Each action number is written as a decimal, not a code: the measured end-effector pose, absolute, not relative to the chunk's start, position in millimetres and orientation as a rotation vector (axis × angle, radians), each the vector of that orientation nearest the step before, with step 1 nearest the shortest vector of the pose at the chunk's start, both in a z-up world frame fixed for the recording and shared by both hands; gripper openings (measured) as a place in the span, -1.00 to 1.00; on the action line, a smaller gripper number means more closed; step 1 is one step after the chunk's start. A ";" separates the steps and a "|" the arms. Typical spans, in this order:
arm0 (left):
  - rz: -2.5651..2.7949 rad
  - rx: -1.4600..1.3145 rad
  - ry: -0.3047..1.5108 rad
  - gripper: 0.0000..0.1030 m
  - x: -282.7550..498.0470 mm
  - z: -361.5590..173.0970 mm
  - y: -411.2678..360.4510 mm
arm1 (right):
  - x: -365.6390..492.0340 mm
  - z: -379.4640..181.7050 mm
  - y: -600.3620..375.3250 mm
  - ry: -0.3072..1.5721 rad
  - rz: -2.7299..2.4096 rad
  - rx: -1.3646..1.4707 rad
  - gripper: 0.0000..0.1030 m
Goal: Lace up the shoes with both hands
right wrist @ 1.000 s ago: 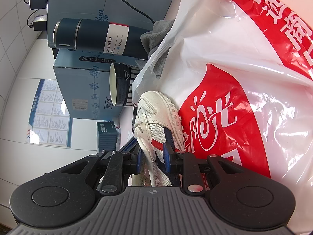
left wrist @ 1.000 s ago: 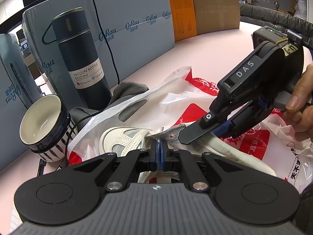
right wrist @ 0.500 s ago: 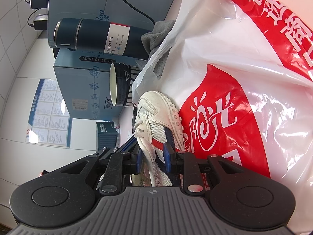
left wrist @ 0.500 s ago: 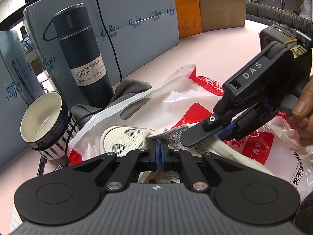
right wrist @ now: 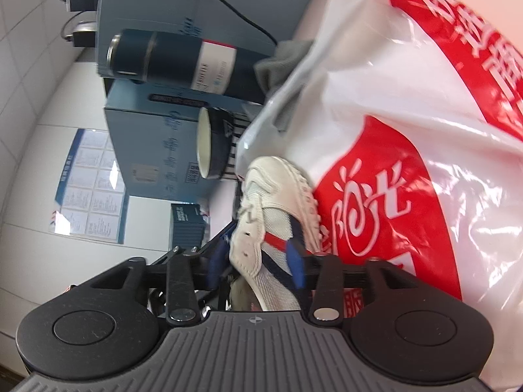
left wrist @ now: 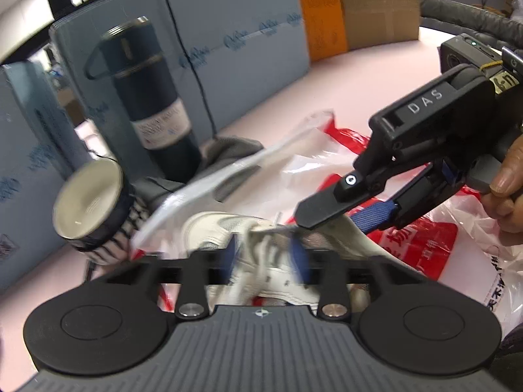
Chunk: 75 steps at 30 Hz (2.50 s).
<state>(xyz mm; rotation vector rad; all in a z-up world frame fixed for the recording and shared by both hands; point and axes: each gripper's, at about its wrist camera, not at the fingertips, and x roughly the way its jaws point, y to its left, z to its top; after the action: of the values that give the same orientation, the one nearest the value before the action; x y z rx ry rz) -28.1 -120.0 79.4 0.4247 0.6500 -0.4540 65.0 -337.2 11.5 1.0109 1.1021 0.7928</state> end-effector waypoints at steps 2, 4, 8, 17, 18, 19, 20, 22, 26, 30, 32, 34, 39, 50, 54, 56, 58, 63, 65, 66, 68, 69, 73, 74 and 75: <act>-0.428 0.427 0.619 0.36 -33.8 85.7 -118.3 | 65.1 14.9 -336.8 1.091 0.796 0.993 -0.14; -0.411 0.414 0.605 0.36 -38.8 91.7 -114.8 | 65.5 16.5 -337.9 1.084 0.790 0.985 -0.07; -0.378 0.366 0.580 0.45 -52.7 100.8 -105.1 | 66.2 22.3 -343.4 1.045 0.772 0.974 -0.05; -0.376 0.194 0.607 0.23 -65.8 102.3 -114.6 | 75.1 27.6 -350.7 1.003 0.789 1.041 0.00; -0.361 0.163 0.620 0.23 -64.0 101.0 -117.1 | 76.6 28.0 -350.6 1.003 0.792 1.038 0.00; -0.346 0.132 0.632 0.22 -62.2 99.7 -119.7 | 78.4 28.5 -349.8 1.009 0.796 1.034 0.00; -0.331 0.100 0.645 0.22 -60.4 98.4 -122.2 | 80.5 29.1 -348.6 1.016 0.800 1.028 0.00; -0.300 0.037 0.669 0.20 -56.8 95.7 -127.3 | 84.3 30.7 -345.7 1.033 0.808 1.011 0.00; -0.234 -0.071 0.718 0.17 -47.4 88.6 -135.6 | 93.4 35.5 -333.4 1.074 0.837 0.969 0.00; -0.188 -0.064 0.730 -0.16 -42.4 79.5 -147.9 | 102.6 39.2 -319.1 1.108 0.857 0.912 -0.01; -0.165 -0.061 0.730 -0.43 -43.4 73.9 -152.6 | 103.8 39.0 -315.1 1.120 0.855 0.888 -0.05; -0.144 -0.083 0.723 -0.49 -44.5 69.3 -153.3 | 104.4 37.2 -313.1 1.128 0.855 0.883 -0.10; -0.102 -0.122 0.700 -0.49 -45.1 65.6 -152.2 | 102.9 34.5 -309.1 1.132 0.865 0.865 -0.23; -0.106 -0.138 0.676 -0.56 -44.8 63.0 -148.5 | 100.2 21.4 -318.4 1.117 0.840 0.931 -0.94; -0.113 -0.140 0.683 -0.56 -42.8 60.3 -147.0 | 98.7 13.0 -324.8 1.120 0.829 0.998 -0.94; -0.114 -0.140 0.688 -0.53 -42.3 58.5 -146.7 | 96.7 4.2 -330.2 1.132 0.817 1.079 -0.94; -0.113 -0.141 0.687 -0.52 -43.1 57.0 -146.6 | 94.2 -1.4 -334.3 1.139 0.811 1.143 -0.94; -0.113 -0.186 0.652 -0.44 -45.1 56.4 -141.3 | 89.6 -13.1 -342.3 1.130 0.815 1.283 -0.93; -0.111 -0.190 0.648 -0.50 -45.0 55.6 -139.7 | 88.9 -15.9 -344.9 1.115 0.826 1.334 -0.93; -0.110 -0.179 0.650 -0.56 -44.7 55.3 -140.7 | 88.6 -16.7 -345.8 1.112 0.831 1.350 -0.93; -0.113 -0.175 0.654 -0.60 -44.7 54.6 -142.0 | 87.2 -18.1 -347.6 1.100 0.840 1.386 -0.93; -0.114 -0.178 0.654 -0.60 -44.7 54.3 -141.6 | 86.9 -18.4 -347.8 1.092 0.849 1.406 -0.93; -0.113 -0.190 0.659 -0.59 -44.7 52.2 -139.8 | 84.8 -17.8 -349.1 1.051 0.877 1.484 -0.93; -0.114 -0.191 0.656 -0.58 -45.1 51.9 -139.6 | 84.3 -16.8 -349.6 1.044 0.881 1.492 -0.93; -0.114 -0.192 0.653 -0.57 -45.7 51.6 -139.3 | 83.8 -16.1 -350.2 1.037 0.886 1.507 -0.93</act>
<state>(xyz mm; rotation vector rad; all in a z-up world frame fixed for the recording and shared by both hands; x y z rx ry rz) -45.7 -139.3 51.6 -0.1915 0.6531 -0.1140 83.8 -350.2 -16.1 1.5067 1.0371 0.8864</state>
